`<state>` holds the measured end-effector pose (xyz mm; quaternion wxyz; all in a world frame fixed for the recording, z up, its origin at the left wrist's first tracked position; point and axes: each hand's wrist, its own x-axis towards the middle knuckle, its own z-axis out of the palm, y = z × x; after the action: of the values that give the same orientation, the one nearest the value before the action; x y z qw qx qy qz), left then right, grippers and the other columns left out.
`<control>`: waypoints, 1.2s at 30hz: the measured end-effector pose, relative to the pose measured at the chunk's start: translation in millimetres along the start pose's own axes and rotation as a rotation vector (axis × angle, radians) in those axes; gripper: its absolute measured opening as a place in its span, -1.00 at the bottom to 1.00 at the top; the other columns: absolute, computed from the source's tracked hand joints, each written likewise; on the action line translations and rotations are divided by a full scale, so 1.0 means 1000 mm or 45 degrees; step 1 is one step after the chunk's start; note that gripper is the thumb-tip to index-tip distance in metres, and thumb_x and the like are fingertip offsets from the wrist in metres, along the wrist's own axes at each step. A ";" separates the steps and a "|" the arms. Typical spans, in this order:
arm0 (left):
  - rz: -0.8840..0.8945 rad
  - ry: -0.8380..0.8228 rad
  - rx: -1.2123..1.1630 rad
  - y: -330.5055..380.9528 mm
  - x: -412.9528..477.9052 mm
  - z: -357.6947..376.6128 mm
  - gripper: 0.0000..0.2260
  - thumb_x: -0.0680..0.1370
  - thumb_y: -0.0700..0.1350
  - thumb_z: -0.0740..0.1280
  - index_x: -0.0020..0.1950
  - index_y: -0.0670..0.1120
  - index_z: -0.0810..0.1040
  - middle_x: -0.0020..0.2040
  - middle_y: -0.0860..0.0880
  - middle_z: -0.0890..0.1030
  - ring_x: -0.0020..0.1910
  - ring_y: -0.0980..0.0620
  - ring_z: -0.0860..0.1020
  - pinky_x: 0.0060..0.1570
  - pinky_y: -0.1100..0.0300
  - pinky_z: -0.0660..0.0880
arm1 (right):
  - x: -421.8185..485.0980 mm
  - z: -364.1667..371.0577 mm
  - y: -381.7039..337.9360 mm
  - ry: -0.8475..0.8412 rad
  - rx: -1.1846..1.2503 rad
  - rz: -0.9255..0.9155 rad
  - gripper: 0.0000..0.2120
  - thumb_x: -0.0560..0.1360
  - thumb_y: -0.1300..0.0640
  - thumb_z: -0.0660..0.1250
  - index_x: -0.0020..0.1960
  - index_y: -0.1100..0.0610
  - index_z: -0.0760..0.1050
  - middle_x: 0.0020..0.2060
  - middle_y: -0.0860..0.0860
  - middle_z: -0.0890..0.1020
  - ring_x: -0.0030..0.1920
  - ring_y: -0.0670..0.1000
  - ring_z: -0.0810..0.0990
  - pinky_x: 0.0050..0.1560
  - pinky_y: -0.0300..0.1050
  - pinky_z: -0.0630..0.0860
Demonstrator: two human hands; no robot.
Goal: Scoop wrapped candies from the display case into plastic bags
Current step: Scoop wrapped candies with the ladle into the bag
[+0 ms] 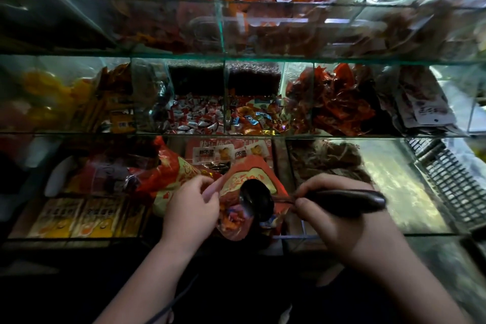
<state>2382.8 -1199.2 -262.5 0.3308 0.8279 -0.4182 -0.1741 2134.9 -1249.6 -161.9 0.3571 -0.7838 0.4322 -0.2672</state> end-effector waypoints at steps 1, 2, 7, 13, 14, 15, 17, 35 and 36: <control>-0.002 -0.044 0.034 -0.002 -0.001 0.003 -0.93 0.55 -0.05 0.39 -0.06 0.14 0.61 -0.20 0.21 0.61 -0.23 0.22 0.56 -0.36 0.26 0.44 | 0.005 0.010 0.002 -0.041 -0.035 0.070 -0.93 0.40 0.01 0.44 -0.16 -0.17 0.64 -0.25 -0.24 0.69 -0.23 -0.25 0.65 -0.29 -0.46 0.48; -0.001 -0.068 0.060 -0.004 -0.002 0.006 -0.90 0.56 -0.06 0.37 -0.13 0.12 0.61 -0.25 0.19 0.62 -0.26 0.21 0.56 -0.38 0.22 0.46 | 0.015 0.025 0.006 -0.093 -0.039 0.120 -0.91 0.42 0.05 0.46 -0.17 -0.15 0.64 -0.27 -0.22 0.68 -0.23 -0.26 0.63 -0.30 -0.46 0.47; 0.054 -0.043 0.025 -0.011 -0.001 0.012 -0.86 0.63 -0.05 0.30 -0.04 0.06 0.66 -0.22 0.18 0.62 -0.18 0.18 0.58 -0.25 0.14 0.55 | 0.044 0.100 0.040 -0.233 -0.048 0.311 -0.90 0.49 0.09 0.44 -0.20 -0.04 0.62 -0.26 -0.12 0.66 -0.18 -0.16 0.61 -0.15 -0.33 0.49; 0.066 -0.039 -0.018 -0.016 0.001 0.007 -0.84 0.65 -0.06 0.28 0.03 0.03 0.67 -0.20 0.17 0.63 -0.18 0.21 0.57 -0.22 0.13 0.58 | 0.052 0.109 0.052 -0.007 0.230 0.654 -0.86 0.30 -0.10 0.44 -0.26 -0.04 0.67 -0.38 -0.11 0.69 -0.36 -0.23 0.63 -0.24 -0.19 0.55; 0.069 -0.031 -0.018 -0.016 0.001 0.005 -0.84 0.65 -0.06 0.29 0.01 0.03 0.67 -0.21 0.17 0.62 -0.20 0.22 0.57 -0.24 0.14 0.58 | 0.052 0.103 0.051 0.026 0.347 0.701 -0.84 0.28 -0.10 0.43 -0.23 -0.04 0.68 -0.36 -0.10 0.71 -0.34 -0.19 0.66 -0.21 -0.13 0.60; 0.074 -0.025 -0.017 -0.017 0.001 0.005 -0.85 0.64 -0.06 0.30 -0.01 0.03 0.67 -0.23 0.17 0.62 -0.21 0.23 0.56 -0.25 0.14 0.57 | 0.051 0.099 0.051 0.062 0.441 0.743 -0.82 0.28 -0.08 0.44 -0.21 -0.01 0.69 -0.34 -0.05 0.72 -0.28 -0.12 0.70 -0.14 -0.04 0.64; 0.080 -0.027 -0.020 -0.018 0.000 0.004 -0.85 0.64 -0.07 0.31 -0.05 0.04 0.65 -0.25 0.18 0.61 -0.23 0.25 0.56 -0.29 0.20 0.54 | 0.051 0.096 0.053 0.153 0.599 0.843 -0.85 0.34 -0.01 0.48 -0.20 0.07 0.69 -0.28 0.04 0.74 -0.19 0.00 0.74 -0.08 0.05 0.68; 0.128 0.025 0.032 -0.010 -0.003 0.000 -0.89 0.62 -0.08 0.33 0.06 0.10 0.62 -0.08 0.28 0.55 -0.05 0.24 0.56 -0.17 0.32 0.48 | 0.026 0.067 0.050 0.291 1.007 0.791 -0.80 0.56 0.17 0.41 -0.23 0.12 0.69 -0.26 0.29 0.72 -0.19 0.29 0.76 -0.19 0.07 0.70; 0.185 0.097 0.037 -0.006 -0.005 -0.002 -0.85 0.61 -0.12 0.35 0.14 0.05 0.62 0.00 0.26 0.53 0.04 0.18 0.54 -0.03 0.26 0.51 | 0.025 0.063 0.049 0.296 0.999 0.771 -0.80 0.56 0.17 0.41 -0.23 0.12 0.69 -0.26 0.29 0.72 -0.19 0.29 0.76 -0.20 0.06 0.70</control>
<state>2384.5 -1191.8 -265.7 0.3462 0.8061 -0.4667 -0.1119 2169.4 -1268.7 -235.8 0.6356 -0.3952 0.5441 -0.3792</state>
